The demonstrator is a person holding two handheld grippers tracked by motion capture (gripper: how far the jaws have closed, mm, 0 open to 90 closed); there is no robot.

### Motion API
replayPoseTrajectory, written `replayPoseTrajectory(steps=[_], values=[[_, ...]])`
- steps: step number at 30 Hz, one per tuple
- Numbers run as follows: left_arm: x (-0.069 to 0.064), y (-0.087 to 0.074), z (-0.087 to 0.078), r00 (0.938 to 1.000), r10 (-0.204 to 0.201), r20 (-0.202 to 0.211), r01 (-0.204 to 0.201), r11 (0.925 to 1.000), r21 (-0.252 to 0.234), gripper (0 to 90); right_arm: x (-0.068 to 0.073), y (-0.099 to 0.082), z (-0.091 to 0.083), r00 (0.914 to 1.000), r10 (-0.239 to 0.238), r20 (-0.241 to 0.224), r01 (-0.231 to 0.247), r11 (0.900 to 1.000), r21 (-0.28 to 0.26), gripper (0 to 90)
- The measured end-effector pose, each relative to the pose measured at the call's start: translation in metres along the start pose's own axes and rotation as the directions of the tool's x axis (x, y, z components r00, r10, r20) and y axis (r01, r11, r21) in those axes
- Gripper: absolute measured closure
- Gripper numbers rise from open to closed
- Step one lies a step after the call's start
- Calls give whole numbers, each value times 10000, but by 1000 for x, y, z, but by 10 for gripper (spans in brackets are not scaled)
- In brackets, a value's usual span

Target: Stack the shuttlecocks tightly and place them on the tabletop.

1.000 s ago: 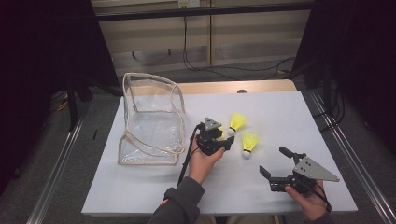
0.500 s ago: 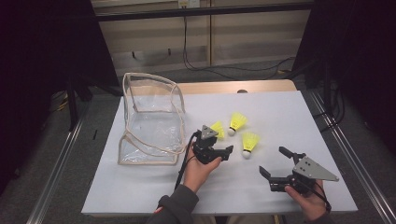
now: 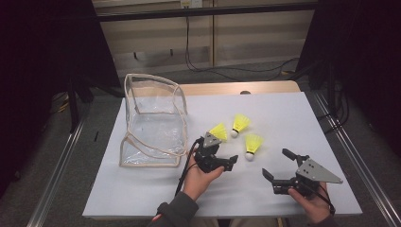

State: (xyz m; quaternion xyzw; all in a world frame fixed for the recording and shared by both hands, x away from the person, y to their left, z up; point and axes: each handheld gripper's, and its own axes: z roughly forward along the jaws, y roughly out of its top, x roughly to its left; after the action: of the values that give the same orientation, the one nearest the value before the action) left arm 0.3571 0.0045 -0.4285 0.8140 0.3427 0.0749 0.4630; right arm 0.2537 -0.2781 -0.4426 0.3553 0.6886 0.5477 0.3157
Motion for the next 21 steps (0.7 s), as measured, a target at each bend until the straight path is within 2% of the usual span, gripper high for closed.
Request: replayPoseTrajectory(steps=[6,8,11,21], values=[[0,-6,-3,9998,-98,163,100,9999,-116,143,0,0,0,10000,30,-2,-30,10000,29,33],[0,-6,-4,9998,56,201,-57,10000,58,130,0,0,0,10000,29,-1,-29,10000,34,33],[-2,-7,-5,9995,155,262,-155,9999,-3,122,1,0,0,10000,18,-9,-18,10000,22,33],[-6,-9,-9,9982,175,567,-180,9998,79,95,0,0,0,10000,3,18,-3,10000,20,33]])
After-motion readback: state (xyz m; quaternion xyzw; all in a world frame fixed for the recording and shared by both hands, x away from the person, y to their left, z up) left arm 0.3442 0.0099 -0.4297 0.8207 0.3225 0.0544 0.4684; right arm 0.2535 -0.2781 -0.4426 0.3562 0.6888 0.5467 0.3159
